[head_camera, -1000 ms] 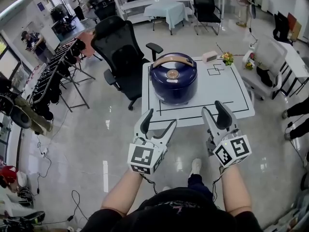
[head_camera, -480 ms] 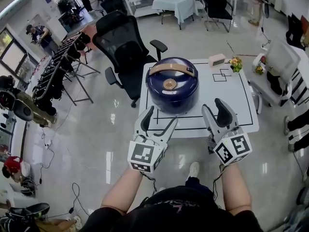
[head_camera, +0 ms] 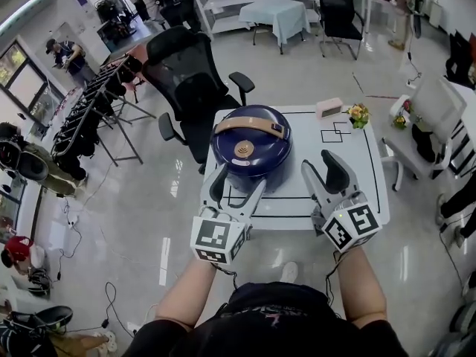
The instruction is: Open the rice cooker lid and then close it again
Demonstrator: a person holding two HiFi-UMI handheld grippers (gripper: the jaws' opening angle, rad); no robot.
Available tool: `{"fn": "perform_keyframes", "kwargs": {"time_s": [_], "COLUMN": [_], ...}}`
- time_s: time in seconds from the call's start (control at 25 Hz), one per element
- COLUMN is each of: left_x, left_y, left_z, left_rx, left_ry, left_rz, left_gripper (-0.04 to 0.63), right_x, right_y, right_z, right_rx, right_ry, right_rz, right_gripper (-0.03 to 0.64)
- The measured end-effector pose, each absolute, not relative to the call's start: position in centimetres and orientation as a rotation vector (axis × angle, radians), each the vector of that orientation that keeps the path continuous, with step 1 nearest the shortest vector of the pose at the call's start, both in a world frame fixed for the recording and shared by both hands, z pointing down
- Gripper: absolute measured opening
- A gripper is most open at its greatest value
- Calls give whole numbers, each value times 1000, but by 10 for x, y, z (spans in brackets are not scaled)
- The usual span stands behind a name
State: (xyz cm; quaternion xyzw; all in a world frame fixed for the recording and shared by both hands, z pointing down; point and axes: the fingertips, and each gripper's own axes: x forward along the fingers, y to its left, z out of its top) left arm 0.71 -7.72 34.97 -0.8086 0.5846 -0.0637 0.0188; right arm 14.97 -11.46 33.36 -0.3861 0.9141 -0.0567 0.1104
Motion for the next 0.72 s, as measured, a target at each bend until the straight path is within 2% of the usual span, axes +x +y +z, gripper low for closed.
{"fn": "perform_keyframes", "kwargs": {"time_s": [0.52,0.64,0.72], "left_x": [4,-4,-9], "left_y": [-112,-122,-130], "left_z": [331,331,331], "left_rx": [-2440,-2437,-2442], "left_ry": [1875,1878,1869], "left_rz": [-149,-154,-167], "left_gripper": [336,335,336], "right_x": [153,146,141], "right_y": [-159,-167,-174], "right_z": [316,316,317], "right_rx": [-1069,-1047,-1047], "right_ry": [2706,2718,2721], "right_rz": [-164,-178,-190], "right_gripper": [200,150,62]}}
